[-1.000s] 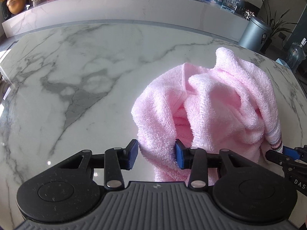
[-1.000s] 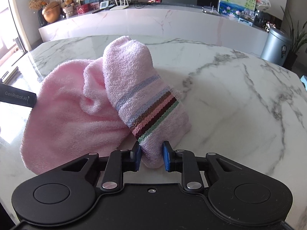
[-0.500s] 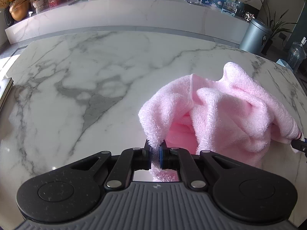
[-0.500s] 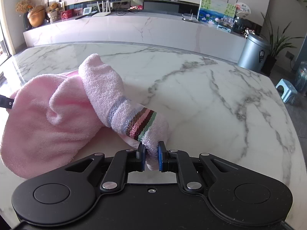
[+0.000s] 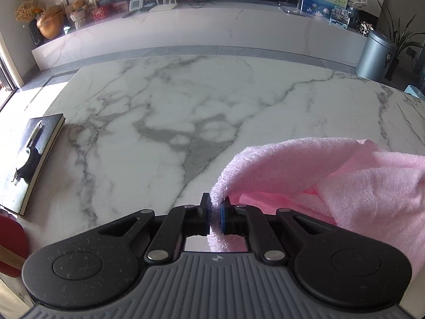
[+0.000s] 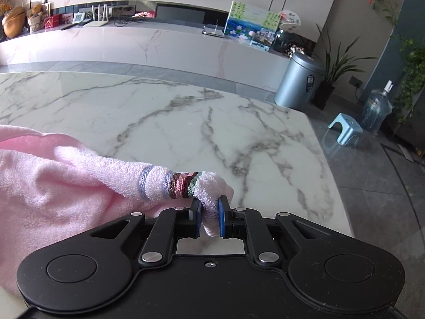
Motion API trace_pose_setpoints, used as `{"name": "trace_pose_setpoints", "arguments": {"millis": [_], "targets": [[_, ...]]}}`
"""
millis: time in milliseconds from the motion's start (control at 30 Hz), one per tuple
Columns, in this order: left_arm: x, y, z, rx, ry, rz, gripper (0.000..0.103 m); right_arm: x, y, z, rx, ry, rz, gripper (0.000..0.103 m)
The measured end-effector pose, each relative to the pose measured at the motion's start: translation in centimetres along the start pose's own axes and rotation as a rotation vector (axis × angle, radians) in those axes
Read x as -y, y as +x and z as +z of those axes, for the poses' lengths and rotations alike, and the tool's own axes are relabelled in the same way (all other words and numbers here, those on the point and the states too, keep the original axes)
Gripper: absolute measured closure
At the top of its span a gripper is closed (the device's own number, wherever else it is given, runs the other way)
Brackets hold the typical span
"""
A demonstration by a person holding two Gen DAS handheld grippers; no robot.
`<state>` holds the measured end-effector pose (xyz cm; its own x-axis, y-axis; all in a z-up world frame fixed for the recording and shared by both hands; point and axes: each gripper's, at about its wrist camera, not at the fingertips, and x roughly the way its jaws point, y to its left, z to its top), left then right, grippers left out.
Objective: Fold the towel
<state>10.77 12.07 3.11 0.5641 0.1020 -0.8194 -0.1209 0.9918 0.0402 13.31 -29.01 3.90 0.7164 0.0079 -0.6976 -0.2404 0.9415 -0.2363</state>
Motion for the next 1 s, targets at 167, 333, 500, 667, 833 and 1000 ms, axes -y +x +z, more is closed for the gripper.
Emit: {"name": "trace_pose_setpoints", "arguments": {"millis": [167, 333, 500, 667, 833, 1000], "targets": [[-0.9, 0.1, 2.3, 0.04, 0.002, 0.054, 0.098, 1.0, 1.7, 2.5, 0.006, -0.011, -0.054, 0.093], [-0.6, 1.7, 4.0, 0.027, 0.036, 0.09, 0.094, 0.2, 3.9, 3.9, -0.021, -0.055, -0.055, 0.092], [-0.2, 2.7, 4.2, 0.02, 0.047, 0.093, 0.071, -0.6, 4.6, 3.9, -0.044, -0.074, -0.018, 0.07], [-0.1, 2.5, 3.9, 0.043, 0.06, 0.092, 0.046, -1.1, 3.7, 3.7, -0.041, -0.09, 0.064, 0.053], [0.8, 1.1, 3.3, 0.07, 0.116, 0.067, 0.034, -2.1, 2.1, 2.9, -0.051, -0.114, 0.184, 0.048], [1.8, -0.1, 2.0, 0.029, 0.118, -0.01, 0.034, -3.9, 1.0, 1.1, -0.1, -0.133, 0.277, 0.047]]}}
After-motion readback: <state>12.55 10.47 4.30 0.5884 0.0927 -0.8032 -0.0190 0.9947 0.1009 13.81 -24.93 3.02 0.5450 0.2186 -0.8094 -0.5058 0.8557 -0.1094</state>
